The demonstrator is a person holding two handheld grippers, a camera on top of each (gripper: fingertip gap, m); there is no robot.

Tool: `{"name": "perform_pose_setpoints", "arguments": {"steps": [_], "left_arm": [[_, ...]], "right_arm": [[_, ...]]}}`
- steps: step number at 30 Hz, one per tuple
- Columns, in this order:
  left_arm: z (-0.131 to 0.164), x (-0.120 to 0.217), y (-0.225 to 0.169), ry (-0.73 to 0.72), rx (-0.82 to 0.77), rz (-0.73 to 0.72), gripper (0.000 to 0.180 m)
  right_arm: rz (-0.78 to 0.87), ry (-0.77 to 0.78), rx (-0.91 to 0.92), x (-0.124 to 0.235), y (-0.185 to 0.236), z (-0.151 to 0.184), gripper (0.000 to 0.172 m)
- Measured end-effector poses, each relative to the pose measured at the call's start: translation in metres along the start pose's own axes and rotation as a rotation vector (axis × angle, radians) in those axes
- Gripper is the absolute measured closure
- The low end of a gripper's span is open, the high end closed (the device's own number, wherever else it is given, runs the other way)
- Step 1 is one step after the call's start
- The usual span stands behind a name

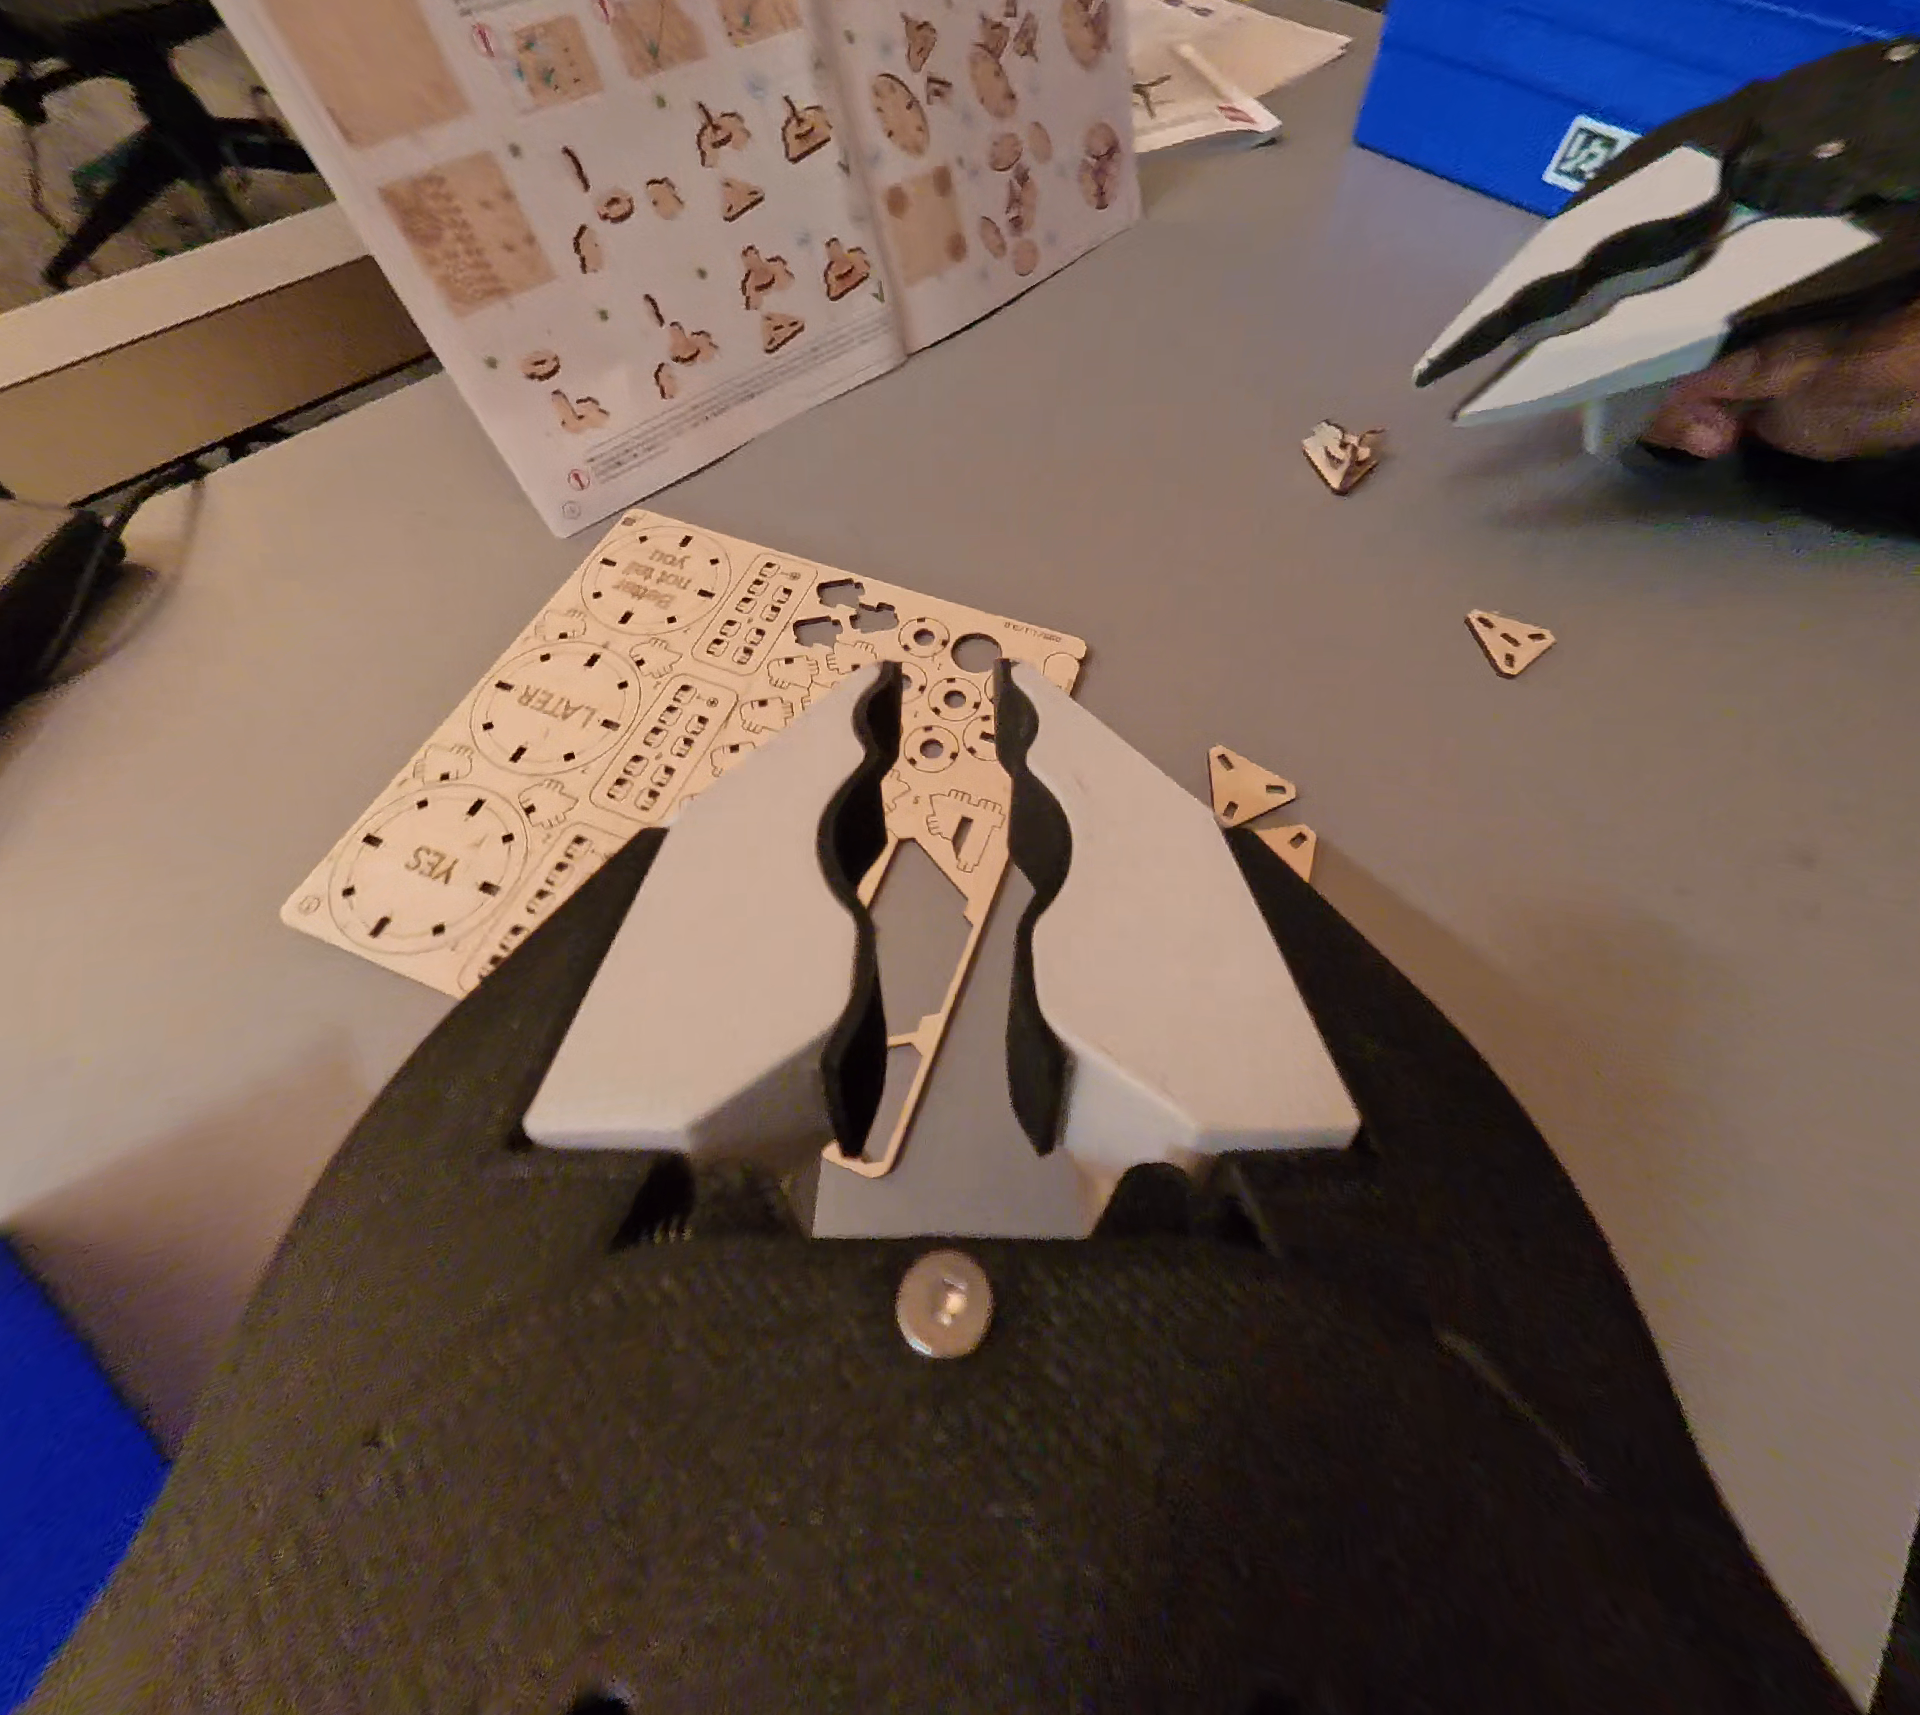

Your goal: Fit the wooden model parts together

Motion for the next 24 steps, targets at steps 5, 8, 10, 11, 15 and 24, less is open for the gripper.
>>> {"name": "perform_pose_setpoints", "arguments": {"steps": [5, 8, 10, 11, 15, 24], "left_arm": [[0.029, 0.001, -0.003, -0.005, 0.011, -0.140, 0.167], [0.042, 0.007, 0.000, -0.029, 0.102, -0.139, 0.166], [0.044, 0.011, 0.003, -0.086, 0.164, -0.129, 0.166], [0.044, 0.013, 0.003, -0.121, 0.187, -0.114, 0.166], [0.040, 0.015, -0.003, -0.179, 0.225, -0.029, 0.163], [0.047, 0.011, -0.006, -0.142, 0.192, -0.015, 0.165]], "right_arm": [[-0.138, 0.039, -0.015, -0.035, 0.052, -0.013, 0.151], [-0.201, 0.159, 0.012, -0.065, 0.082, -0.004, 0.140], [-0.227, 0.224, 0.002, -0.080, 0.093, 0.002, 0.137], [-0.226, 0.241, -0.001, -0.085, 0.094, 0.004, 0.138], [-0.216, 0.290, -0.011, -0.095, 0.089, 0.009, 0.140], [-0.042, 0.369, 0.085, -0.100, 0.043, 0.021, 0.153]]}}
Point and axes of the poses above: each gripper's, where its closed fingertips meet, x back along the fingers, z out of its underside, y = z × x across the jaws, the point moved 2 cm from there along x, back along the fingers, and after that the axes turned 10 degrees about x, right-handed, at the moved point
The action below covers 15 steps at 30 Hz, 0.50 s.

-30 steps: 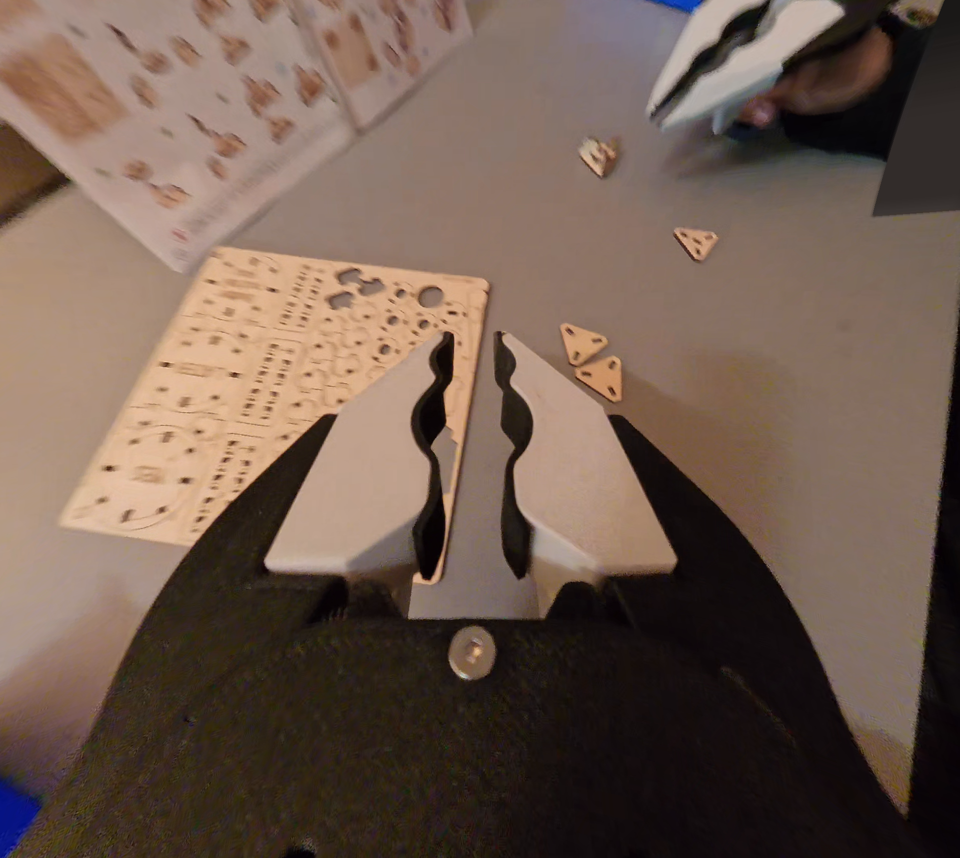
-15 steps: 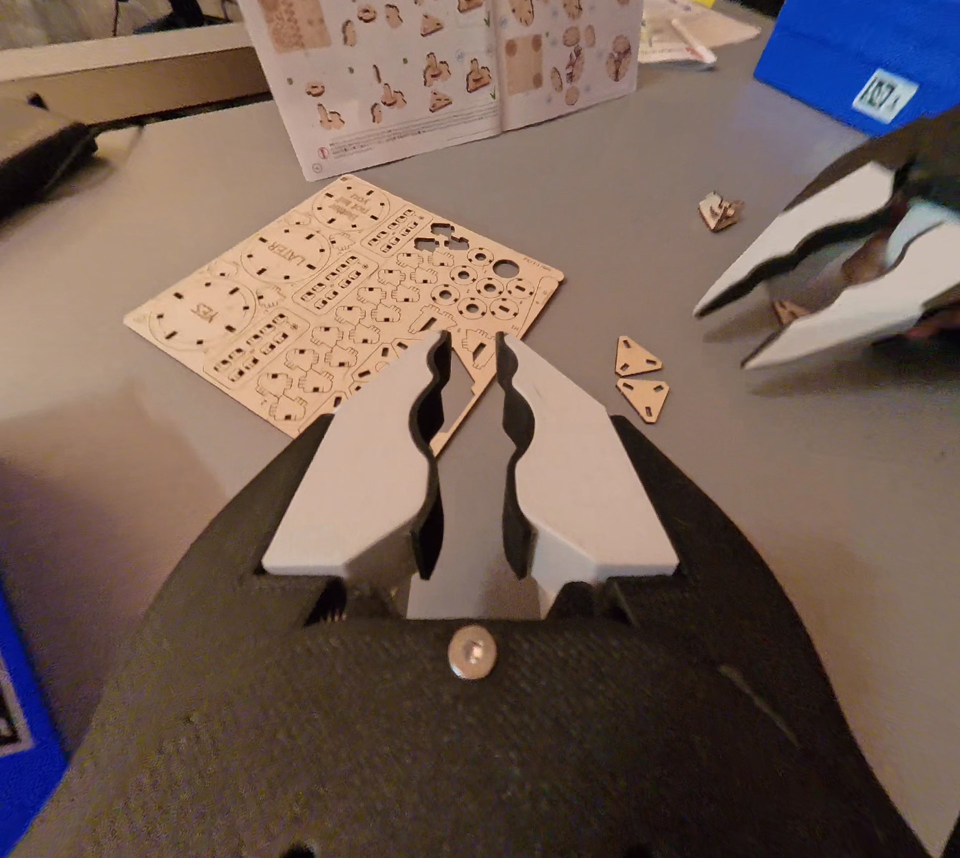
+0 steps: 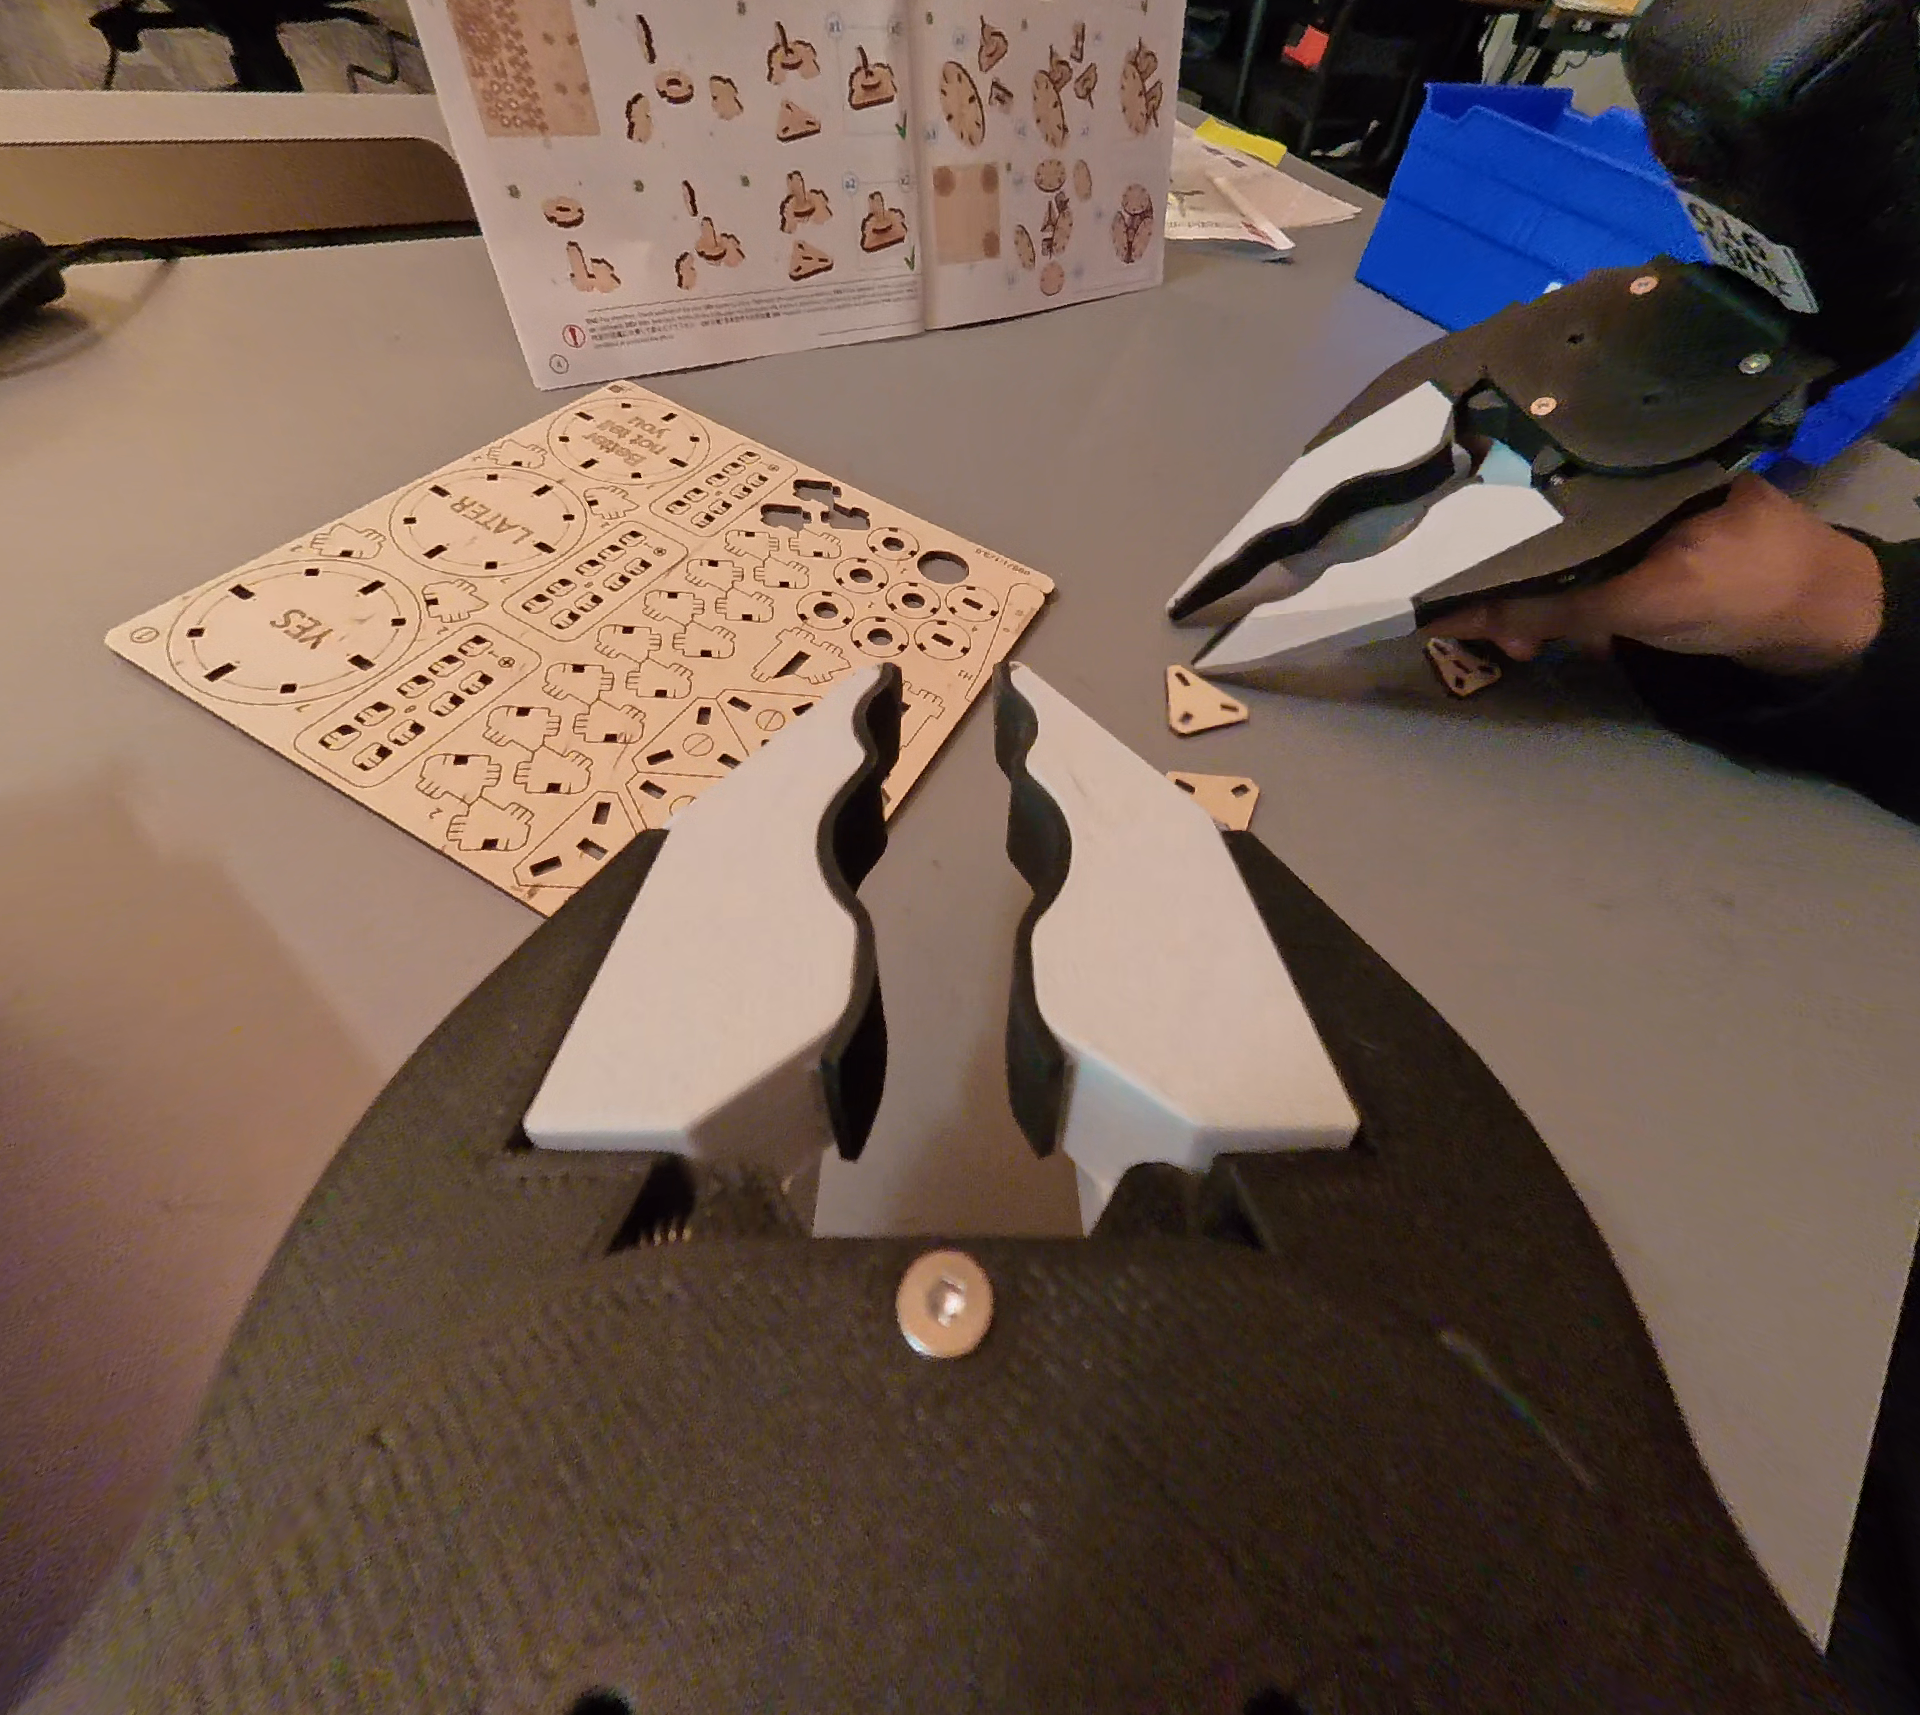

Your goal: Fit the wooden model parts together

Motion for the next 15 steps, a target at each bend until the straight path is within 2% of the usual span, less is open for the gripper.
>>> {"name": "perform_pose_setpoints", "arguments": {"steps": [5, 9, 14, 15], "left_arm": [[-0.003, 0.003, 0.002, -0.024, 0.031, 0.014, 0.165], [-0.003, 0.003, 0.002, -0.026, 0.032, 0.018, 0.166], [-0.003, 0.003, 0.001, -0.023, 0.032, 0.026, 0.165], [-0.003, 0.003, 0.001, -0.025, 0.035, 0.027, 0.165]], "right_arm": [[-0.142, -0.098, -0.009, 0.003, 0.020, -0.016, 0.140], [-0.159, -0.036, 0.065, 0.000, 0.022, -0.009, 0.131], [-0.184, -0.027, 0.035, 0.000, 0.021, -0.003, 0.137], [-0.178, -0.022, 0.026, 0.000, 0.020, -0.002, 0.147]]}}
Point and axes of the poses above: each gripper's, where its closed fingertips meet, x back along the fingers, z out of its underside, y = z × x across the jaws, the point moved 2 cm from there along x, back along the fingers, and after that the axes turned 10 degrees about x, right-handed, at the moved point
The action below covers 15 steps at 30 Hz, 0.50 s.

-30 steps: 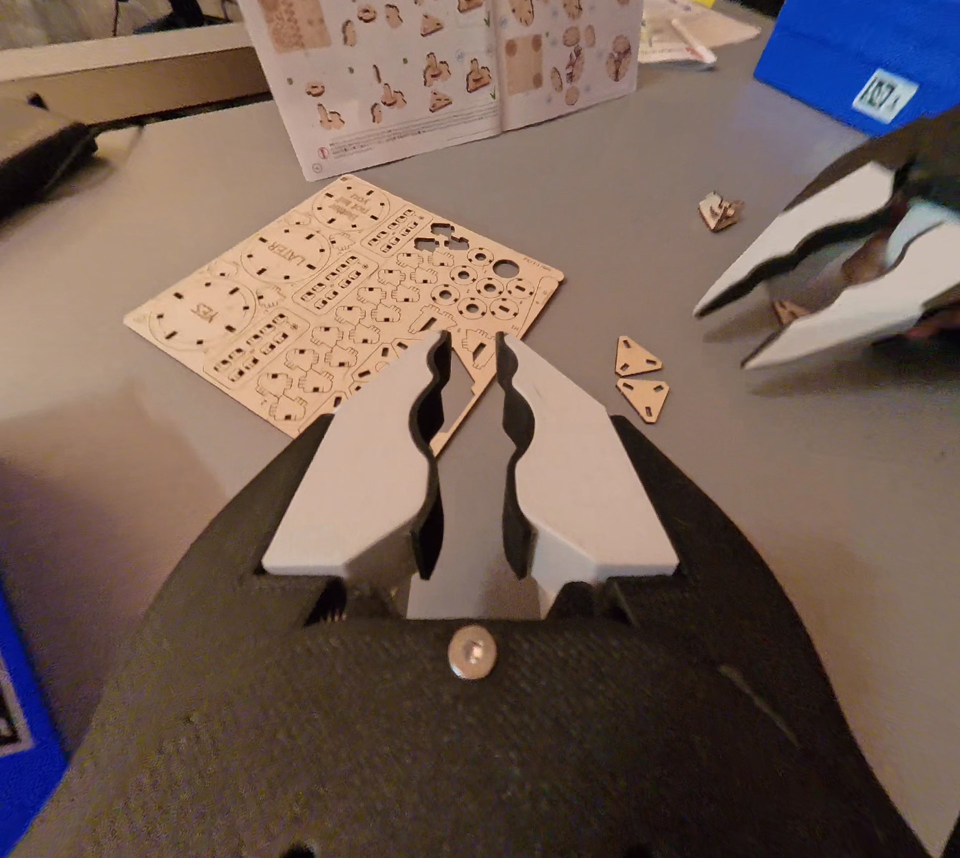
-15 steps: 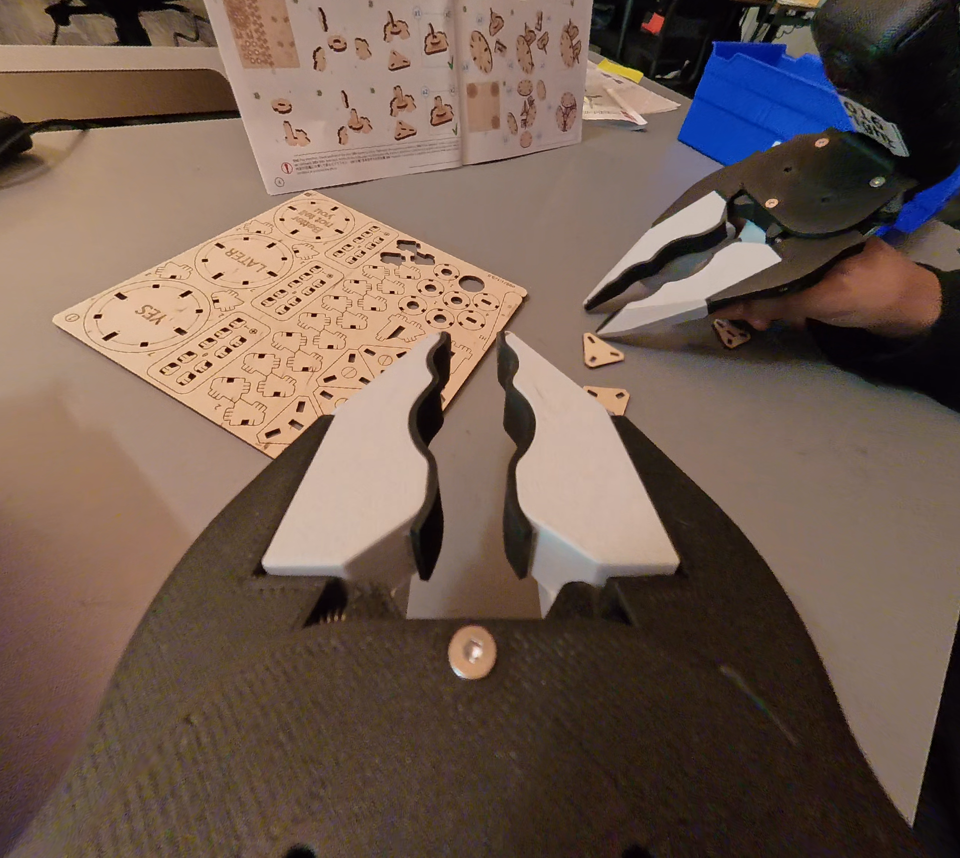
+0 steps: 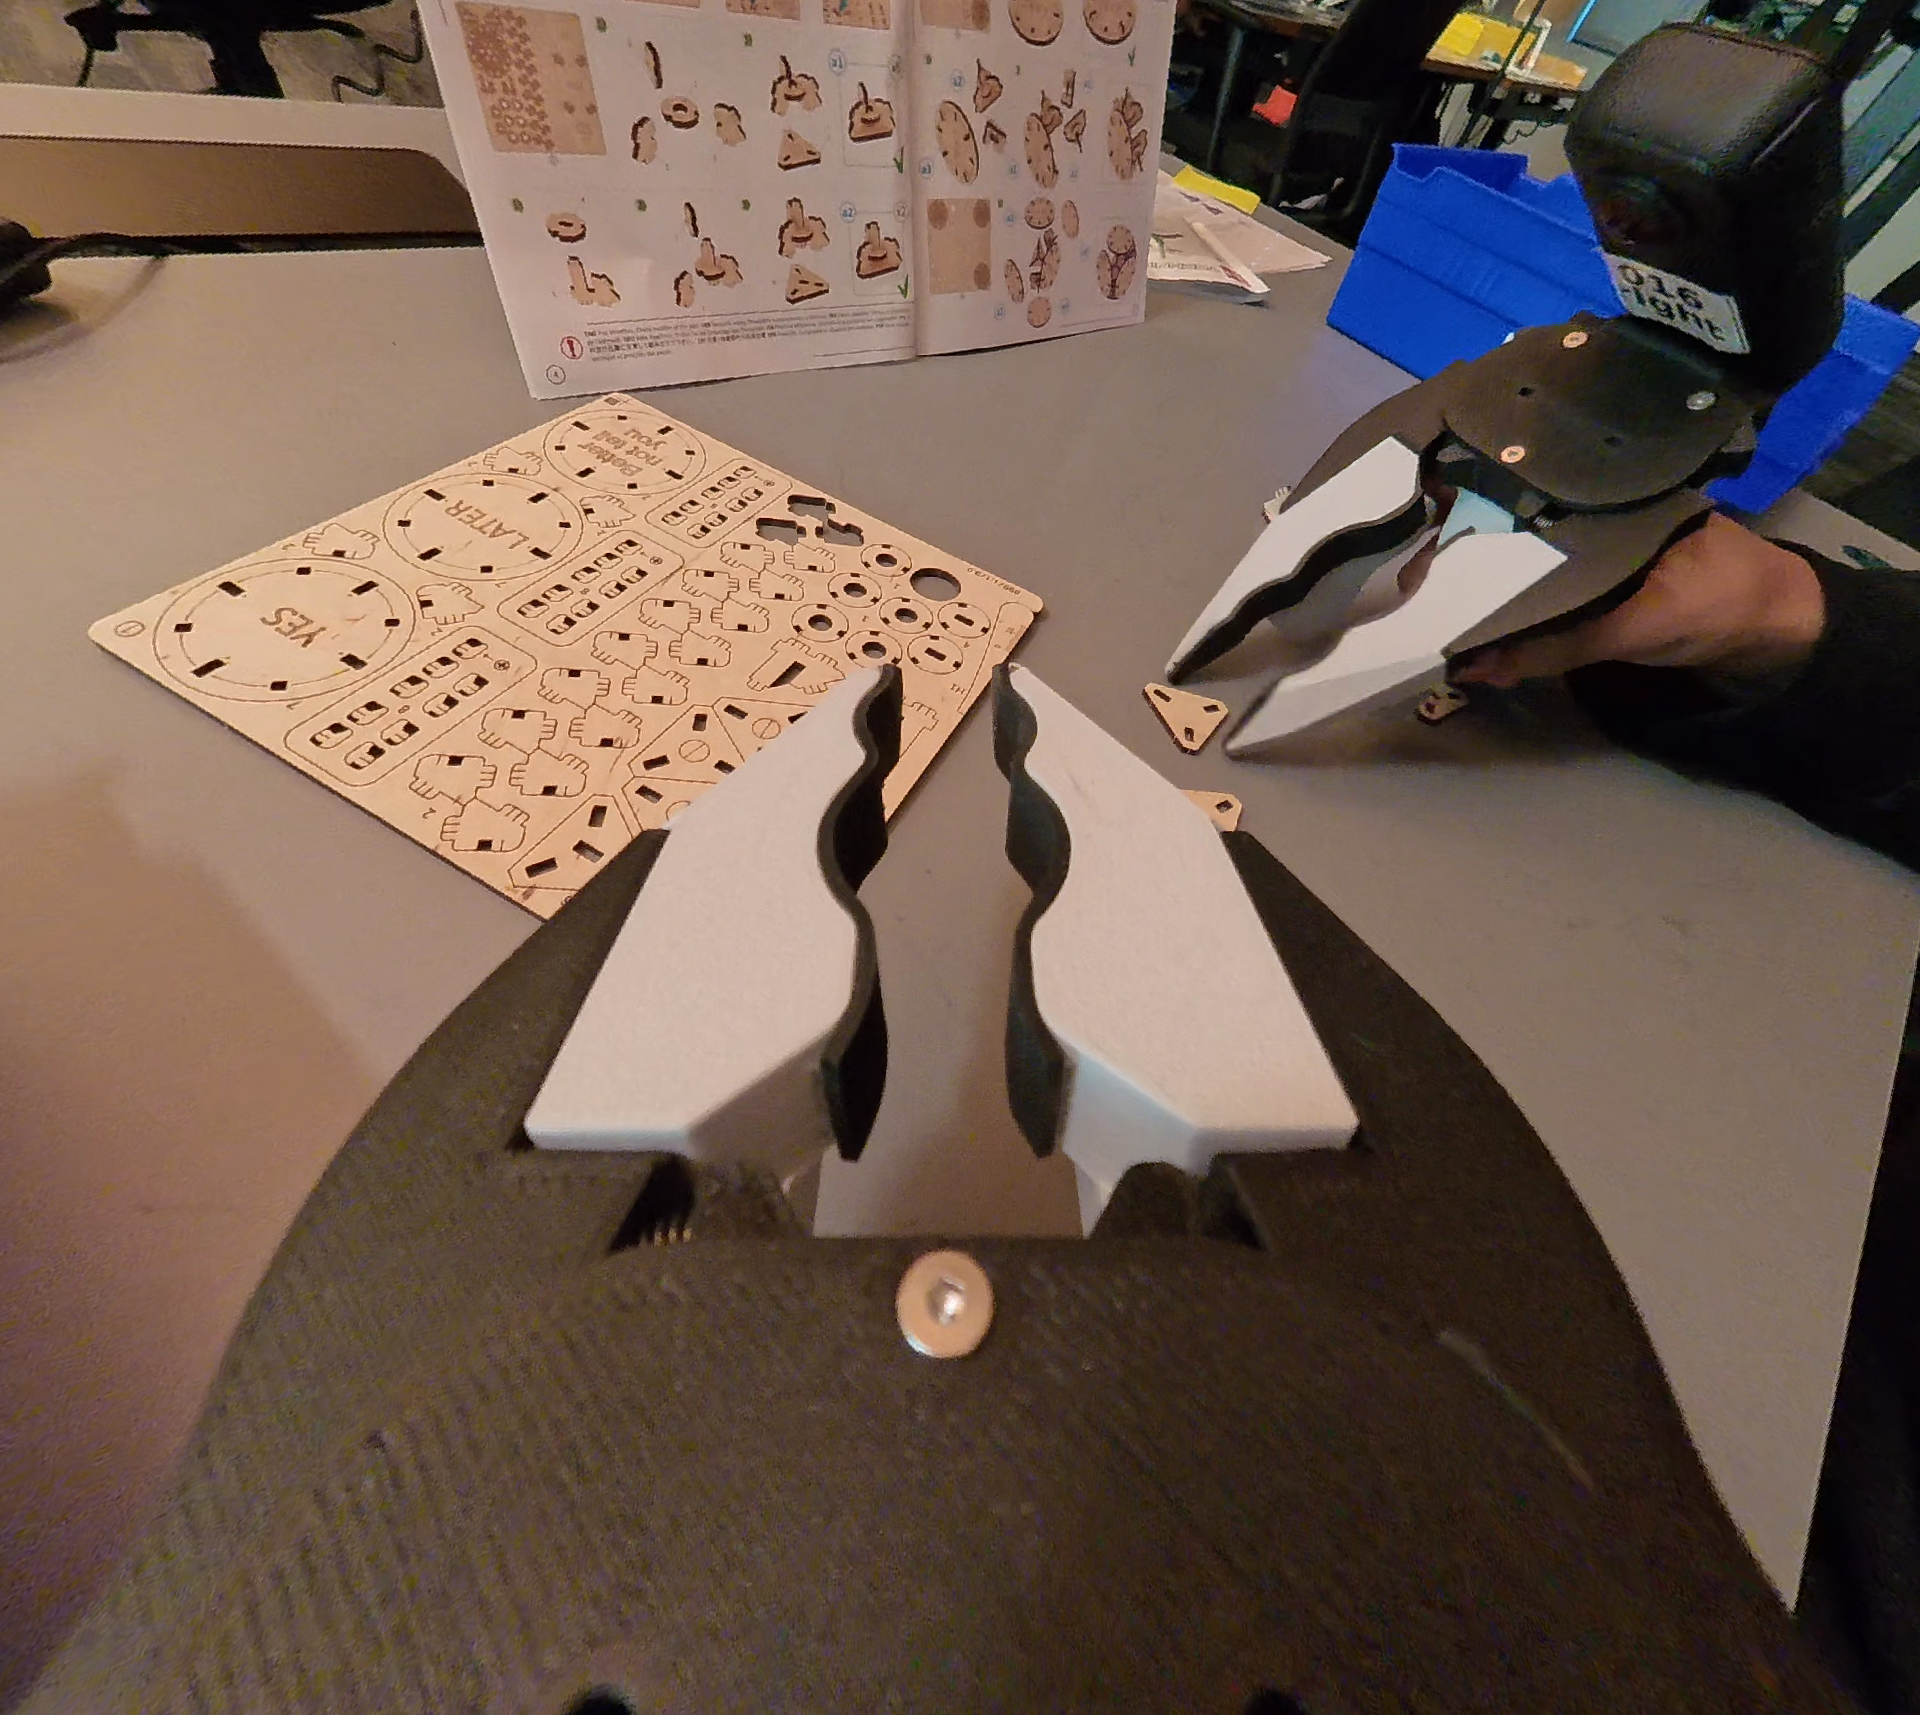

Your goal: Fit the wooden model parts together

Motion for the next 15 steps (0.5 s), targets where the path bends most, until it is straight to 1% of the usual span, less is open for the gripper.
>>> {"name": "perform_pose_setpoints", "arguments": {"steps": [1, 2, 9, 15], "left_arm": [[0.000, 0.000, 0.000, -0.002, 0.004, 0.002, 0.165], [0.000, 0.001, 0.000, -0.004, 0.008, 0.005, 0.165], [-0.001, 0.001, 0.003, -0.012, 0.009, -0.008, 0.165], [-0.004, 0.006, 0.021, -0.026, -0.026, -0.174, 0.165]], "right_arm": [[0.012, 0.009, -0.003, 0.001, -0.002, 0.001, 0.154], [0.022, 0.017, 0.002, 0.001, -0.002, 0.002, 0.156], [0.068, 0.012, 0.053, 0.002, -0.001, -0.002, 0.158], [0.034, -0.106, 0.038, 0.001, 0.003, -0.037, 0.158]]}}
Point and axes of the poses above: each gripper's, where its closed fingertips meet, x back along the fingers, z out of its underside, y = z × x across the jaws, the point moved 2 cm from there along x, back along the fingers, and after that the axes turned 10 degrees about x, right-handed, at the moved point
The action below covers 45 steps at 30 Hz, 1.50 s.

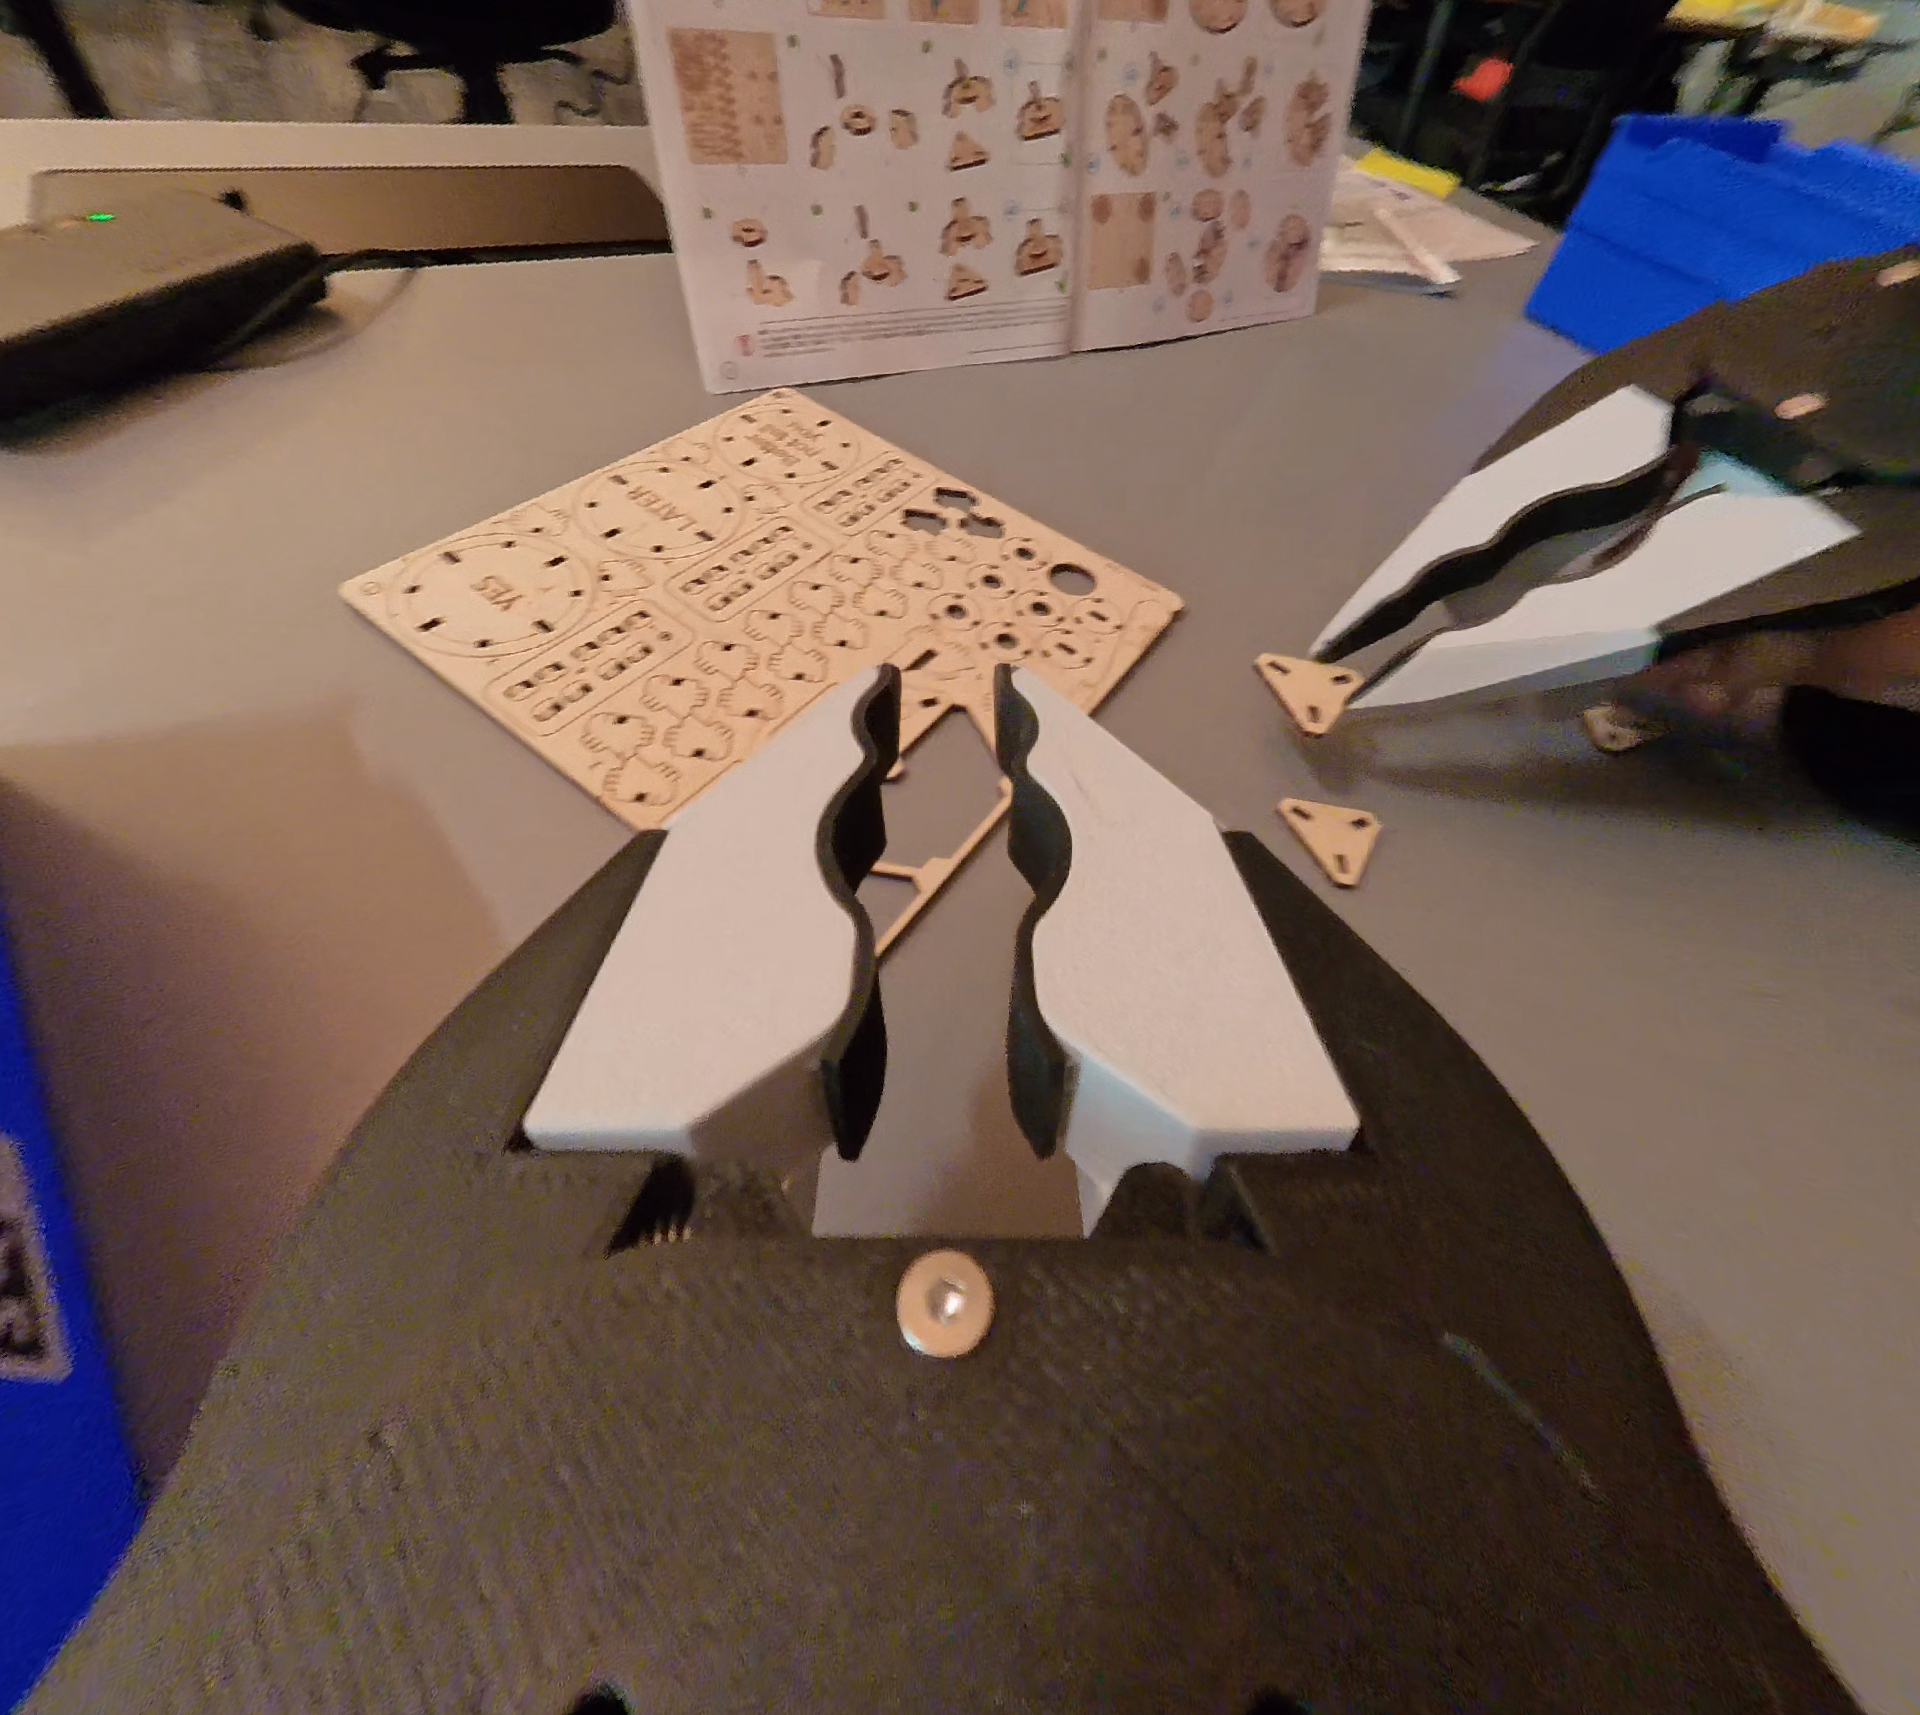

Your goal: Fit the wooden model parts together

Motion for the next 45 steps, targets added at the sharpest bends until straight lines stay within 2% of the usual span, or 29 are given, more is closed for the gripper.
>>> {"name": "perform_pose_setpoints", "arguments": {"steps": [5, 11, 17, 21, 22, 27, 29, 33, 38, 39, 40, 45], "left_arm": [[0.006, 0.001, 0.024, 0.049, -0.039, -0.214, 0.164], [0.012, -0.002, 0.025, 0.096, -0.085, -0.262, 0.165], [0.007, 0.001, 0.018, 0.051, -0.011, -0.138, 0.164], [-0.002, 0.005, 0.011, -0.032, 0.178, 0.042, 0.160], [-0.002, 0.005, 0.015, -0.039, 0.199, 0.021, 0.160], [-0.003, 0.004, 0.005, -0.044, 0.190, 0.083, 0.161], [-0.006, 0.005, 0.000, -0.061, 0.178, 0.115, 0.173], [-0.012, 0.008, -0.007, -0.095, 0.163, 0.156, 0.175], [-0.018, 0.013, -0.017, -0.132, 0.139, 0.220, 0.179], [-0.018, 0.014, -0.020, -0.138, 0.132, 0.234, 0.180], [-0.020, 0.015, -0.022, -0.150, 0.124, 0.252, 0.180], [-0.019, 0.015, -0.025, -0.148, 0.116, 0.265, 0.180]], "right_arm": [[-0.051, -0.035, 0.020, -0.025, 0.003, -0.037, 0.158], [-0.051, 0.005, 0.081, -0.066, -0.002, -0.064, 0.158], [-0.046, -0.051, 0.020, -0.078, -0.012, -0.084, 0.158], [-0.049, -0.117, 0.022, -0.076, -0.011, -0.091, 0.158], [-0.046, -0.147, 0.043, -0.074, -0.009, -0.094, 0.159], [0.051, -0.213, 0.192, -0.064, -0.005, -0.109, 0.159], [0.062, -0.243, 0.241, -0.060, 0.000, -0.114, 0.160], [0.100, -0.264, 0.329, -0.052, 0.002, -0.117, 0.160], [0.071, -0.292, 0.345, -0.044, 0.004, -0.114, 0.160], [0.066, -0.294, 0.343, -0.043, 0.004, -0.113, 0.170], [0.058, -0.297, 0.344, -0.042, 0.004, -0.112, 0.172], [0.051, -0.270, 0.377, -0.043, 0.009, -0.106, 0.172]]}}
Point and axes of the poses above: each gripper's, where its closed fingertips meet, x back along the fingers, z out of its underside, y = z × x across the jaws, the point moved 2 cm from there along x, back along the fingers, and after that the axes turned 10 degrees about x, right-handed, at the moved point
